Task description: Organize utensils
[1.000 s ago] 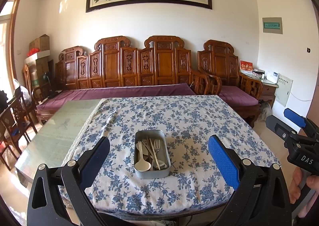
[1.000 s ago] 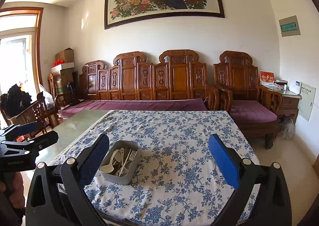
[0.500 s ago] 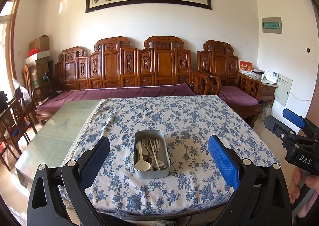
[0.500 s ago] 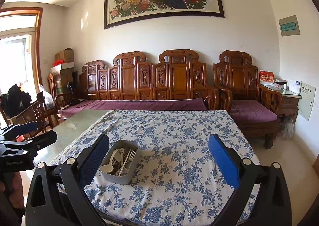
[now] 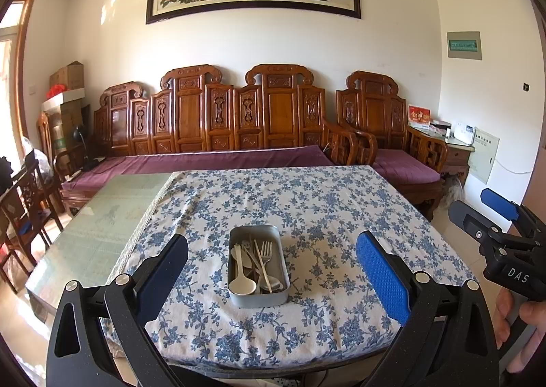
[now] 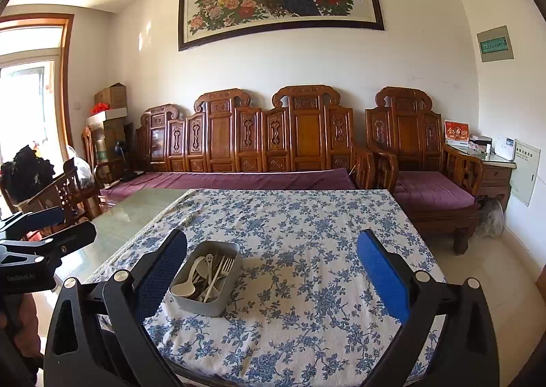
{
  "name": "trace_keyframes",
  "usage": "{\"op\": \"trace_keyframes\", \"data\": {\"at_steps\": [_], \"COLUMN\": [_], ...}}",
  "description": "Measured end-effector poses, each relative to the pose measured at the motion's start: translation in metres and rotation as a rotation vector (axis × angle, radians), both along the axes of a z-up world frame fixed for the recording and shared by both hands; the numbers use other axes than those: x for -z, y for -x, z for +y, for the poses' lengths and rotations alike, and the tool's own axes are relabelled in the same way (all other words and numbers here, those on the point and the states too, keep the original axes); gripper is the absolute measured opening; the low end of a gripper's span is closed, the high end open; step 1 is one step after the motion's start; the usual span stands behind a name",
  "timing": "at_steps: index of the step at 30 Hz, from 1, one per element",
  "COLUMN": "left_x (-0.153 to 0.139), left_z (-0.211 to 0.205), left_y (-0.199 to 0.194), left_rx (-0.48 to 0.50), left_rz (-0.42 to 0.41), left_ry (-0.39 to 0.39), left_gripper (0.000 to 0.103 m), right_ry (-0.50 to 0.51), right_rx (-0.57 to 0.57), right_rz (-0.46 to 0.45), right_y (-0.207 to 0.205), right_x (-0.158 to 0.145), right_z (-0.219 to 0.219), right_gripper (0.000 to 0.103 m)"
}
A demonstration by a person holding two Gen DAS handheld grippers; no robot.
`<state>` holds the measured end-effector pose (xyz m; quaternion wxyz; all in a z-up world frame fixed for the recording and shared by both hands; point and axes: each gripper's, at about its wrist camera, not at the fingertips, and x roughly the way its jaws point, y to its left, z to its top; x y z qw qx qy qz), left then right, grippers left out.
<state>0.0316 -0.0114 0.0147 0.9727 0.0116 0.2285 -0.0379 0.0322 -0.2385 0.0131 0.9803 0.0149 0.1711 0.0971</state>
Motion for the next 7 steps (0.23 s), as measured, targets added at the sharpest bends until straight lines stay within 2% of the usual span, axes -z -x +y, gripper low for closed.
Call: {"op": "trace_keyframes", "data": {"at_steps": [7], "left_x": [-0.0003], "left_z": [-0.0004], "left_y": [-0.0001], "left_rx": [0.003], "left_rz": [0.001], "left_ry": [0.002], "left_gripper": [0.095], "right_ry": [-0.002], "right_rx": [0.002], "right_rz": [-0.002], "right_y": [0.0006], "right_x": [-0.0013], "right_z": [0.0009], "right_gripper": [0.1]}}
